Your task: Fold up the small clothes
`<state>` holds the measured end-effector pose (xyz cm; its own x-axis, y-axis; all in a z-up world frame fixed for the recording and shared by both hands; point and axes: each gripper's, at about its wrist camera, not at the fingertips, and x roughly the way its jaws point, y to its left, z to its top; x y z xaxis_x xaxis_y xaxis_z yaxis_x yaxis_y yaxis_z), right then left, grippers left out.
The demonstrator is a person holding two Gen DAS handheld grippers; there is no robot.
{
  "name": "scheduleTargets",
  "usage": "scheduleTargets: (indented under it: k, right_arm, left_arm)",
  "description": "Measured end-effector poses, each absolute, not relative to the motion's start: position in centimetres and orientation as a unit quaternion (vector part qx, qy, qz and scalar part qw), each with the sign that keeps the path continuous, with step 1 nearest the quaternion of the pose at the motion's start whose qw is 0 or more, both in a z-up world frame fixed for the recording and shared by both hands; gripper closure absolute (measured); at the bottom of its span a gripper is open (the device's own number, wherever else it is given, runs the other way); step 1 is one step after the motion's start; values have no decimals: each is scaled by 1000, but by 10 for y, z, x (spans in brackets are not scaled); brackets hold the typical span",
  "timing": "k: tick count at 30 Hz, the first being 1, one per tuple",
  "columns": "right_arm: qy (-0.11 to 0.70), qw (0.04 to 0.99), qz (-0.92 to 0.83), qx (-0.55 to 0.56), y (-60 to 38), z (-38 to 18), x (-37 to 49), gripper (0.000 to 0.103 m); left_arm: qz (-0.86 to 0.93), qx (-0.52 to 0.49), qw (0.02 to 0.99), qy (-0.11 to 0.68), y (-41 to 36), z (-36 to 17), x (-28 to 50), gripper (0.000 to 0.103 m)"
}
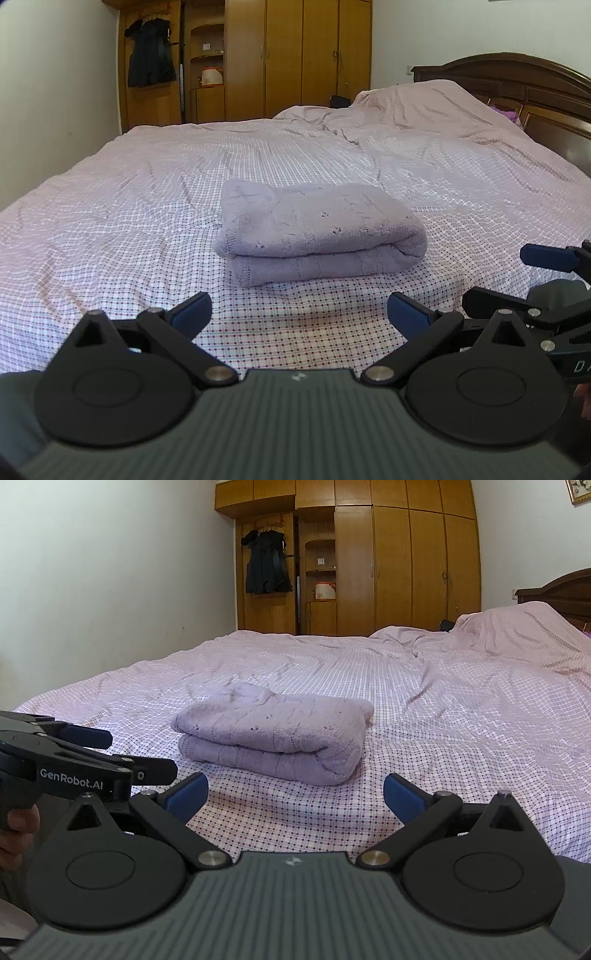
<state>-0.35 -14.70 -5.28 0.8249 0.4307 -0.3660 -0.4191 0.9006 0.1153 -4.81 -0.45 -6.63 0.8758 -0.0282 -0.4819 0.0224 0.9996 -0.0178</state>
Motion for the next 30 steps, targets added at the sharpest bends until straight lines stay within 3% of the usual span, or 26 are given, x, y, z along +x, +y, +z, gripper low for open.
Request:
scheduleTargets:
  k: [30]
  right_arm:
    - [207,950,235,23,-145,-63,4,0]
  left_arm:
    - [-24,-1,967,254,-7,-67,-49,0]
